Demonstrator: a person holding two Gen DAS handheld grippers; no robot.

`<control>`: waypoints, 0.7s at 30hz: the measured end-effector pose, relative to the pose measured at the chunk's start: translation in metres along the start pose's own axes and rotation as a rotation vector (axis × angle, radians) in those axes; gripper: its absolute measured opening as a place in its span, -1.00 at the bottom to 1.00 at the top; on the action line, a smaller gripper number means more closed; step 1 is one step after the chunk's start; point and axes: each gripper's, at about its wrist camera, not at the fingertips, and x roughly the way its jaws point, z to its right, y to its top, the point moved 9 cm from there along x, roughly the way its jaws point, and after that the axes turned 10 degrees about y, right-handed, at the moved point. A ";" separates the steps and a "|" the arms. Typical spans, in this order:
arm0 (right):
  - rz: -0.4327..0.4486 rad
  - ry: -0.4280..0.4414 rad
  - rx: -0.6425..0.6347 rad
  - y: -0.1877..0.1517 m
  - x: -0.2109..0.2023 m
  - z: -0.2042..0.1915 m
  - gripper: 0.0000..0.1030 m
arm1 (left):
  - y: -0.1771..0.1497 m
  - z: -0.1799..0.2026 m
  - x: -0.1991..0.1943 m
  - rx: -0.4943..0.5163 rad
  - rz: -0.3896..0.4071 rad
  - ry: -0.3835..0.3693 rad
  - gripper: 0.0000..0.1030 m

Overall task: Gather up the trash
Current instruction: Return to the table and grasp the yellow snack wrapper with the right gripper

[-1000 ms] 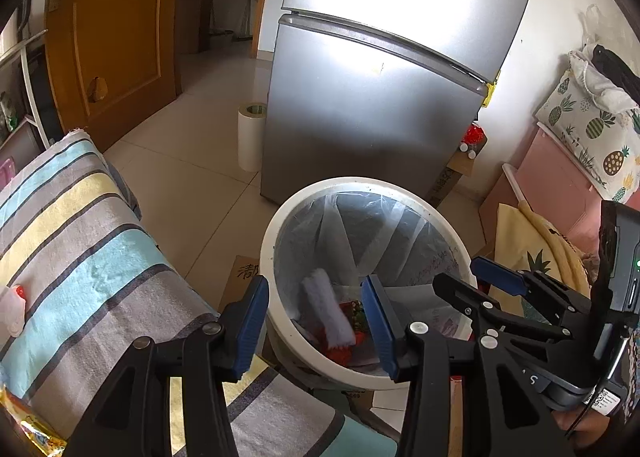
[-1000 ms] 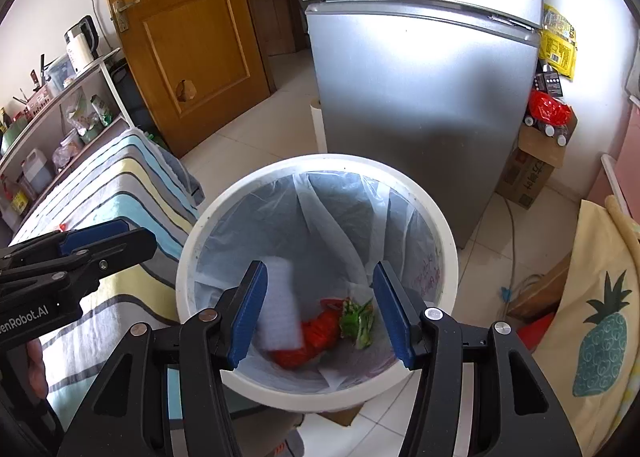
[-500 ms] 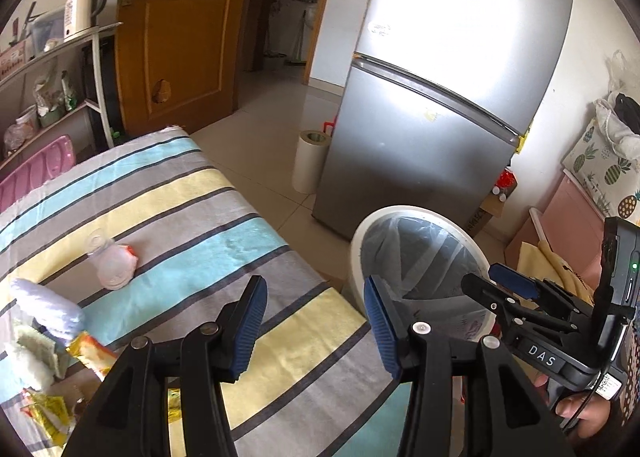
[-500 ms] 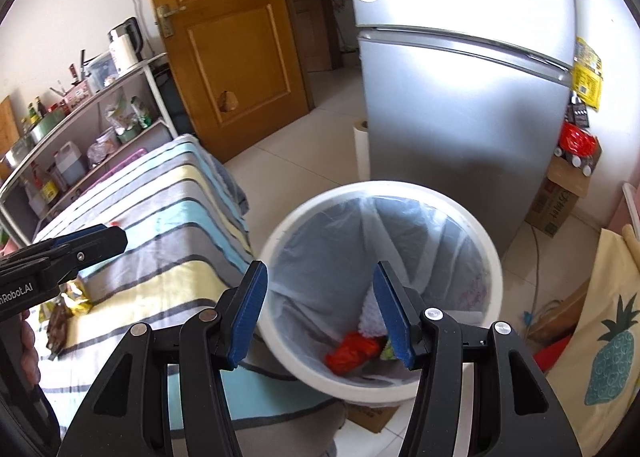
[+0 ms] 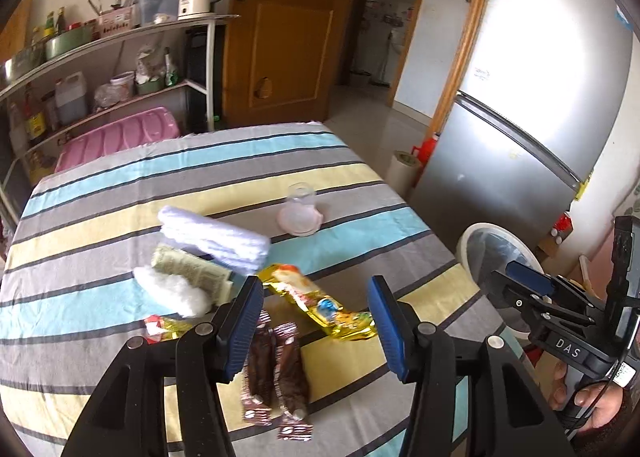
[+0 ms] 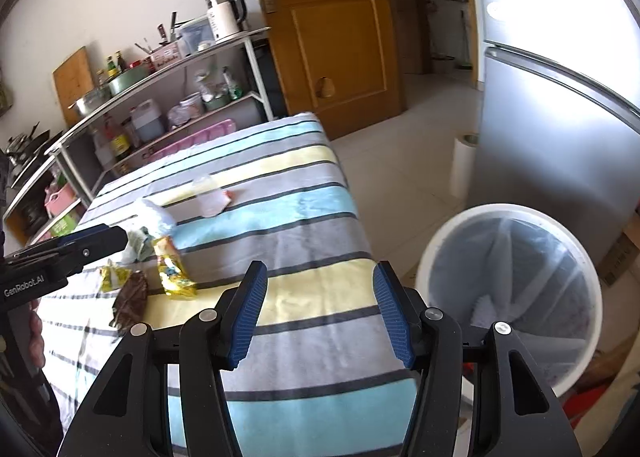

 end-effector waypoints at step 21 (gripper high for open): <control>-0.192 0.175 -0.234 -0.012 0.094 -0.105 0.09 | -0.035 -0.118 0.009 -0.193 -0.078 0.101 0.12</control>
